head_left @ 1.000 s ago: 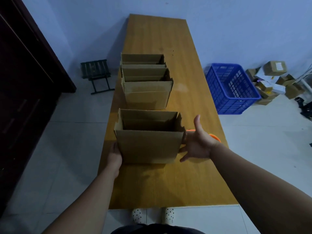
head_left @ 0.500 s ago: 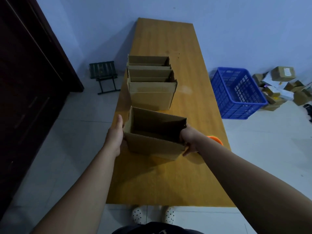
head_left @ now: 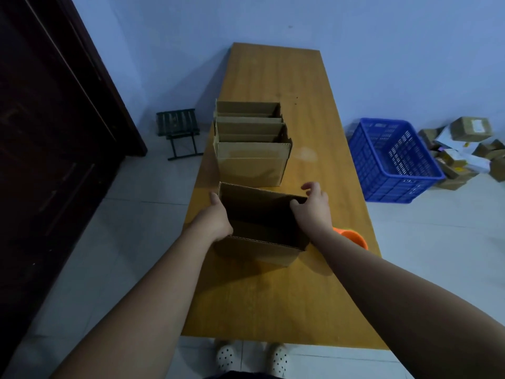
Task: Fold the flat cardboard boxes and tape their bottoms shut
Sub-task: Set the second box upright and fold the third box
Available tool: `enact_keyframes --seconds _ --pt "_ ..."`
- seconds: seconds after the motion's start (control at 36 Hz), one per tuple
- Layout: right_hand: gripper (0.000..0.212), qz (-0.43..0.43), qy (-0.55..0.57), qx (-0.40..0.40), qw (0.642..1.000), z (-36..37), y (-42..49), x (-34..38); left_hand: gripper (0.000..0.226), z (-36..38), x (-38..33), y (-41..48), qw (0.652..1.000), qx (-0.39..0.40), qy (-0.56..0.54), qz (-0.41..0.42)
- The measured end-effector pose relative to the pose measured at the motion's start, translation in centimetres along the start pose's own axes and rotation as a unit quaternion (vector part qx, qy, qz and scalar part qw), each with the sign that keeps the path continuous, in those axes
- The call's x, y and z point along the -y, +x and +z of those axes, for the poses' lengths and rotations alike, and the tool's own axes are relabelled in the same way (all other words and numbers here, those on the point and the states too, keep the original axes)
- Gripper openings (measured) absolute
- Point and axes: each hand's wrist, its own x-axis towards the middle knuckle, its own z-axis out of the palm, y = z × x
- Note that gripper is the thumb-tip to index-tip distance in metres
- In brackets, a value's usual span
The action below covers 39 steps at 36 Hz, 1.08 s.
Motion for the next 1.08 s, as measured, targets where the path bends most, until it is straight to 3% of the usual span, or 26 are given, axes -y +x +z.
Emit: enact_keyframes --seconds 0.14,0.31,0.44,0.58,0.72,0.81,0.94,1.0,1.08 --pt "0.026 -0.012 -0.068 0.026 0.997 0.2 1.1 0.8 0.099 0.1 -0.2 0.3 0.999 0.02 0.033 0.0" --pt "0.032 0.025 -0.061 0.017 0.998 0.3 2.4 0.8 0.092 1.0 -0.4 0.9 0.998 0.061 0.028 0.01" --pt "0.05 0.05 0.04 -0.052 0.997 1.3 1.9 0.9 0.089 1.2 -0.2 0.7 0.994 0.109 -0.011 -0.007" --pt "0.056 -0.017 0.034 -0.08 0.996 1.8 0.9 1.1 0.093 1.3 -0.2 0.7 0.99 0.142 -0.008 -0.019" --pt "0.048 -0.022 0.059 -0.052 0.997 1.4 0.3 0.2 0.092 1.4 -0.5 0.6 0.99 0.139 -0.026 -0.015" --pt "0.041 -0.031 0.03 0.01 0.999 0.7 0.6 -0.9 0.09 1.4 -0.3 0.5 0.99 0.131 -0.043 -0.005" --pt "0.038 -0.021 0.033 0.084 0.996 -0.6 1.2 -1.5 0.091 1.0 0.1 -0.2 0.982 0.049 -0.157 0.089" --pt "0.039 -0.017 0.049 0.089 0.995 -1.0 1.4 -1.9 0.094 0.6 0.3 -0.7 0.963 0.062 -0.223 0.14" --pt "0.038 -0.021 0.043 0.083 0.995 -1.5 1.4 -2.3 0.093 0.3 0.9 -1.0 0.959 0.111 -0.2 0.166"
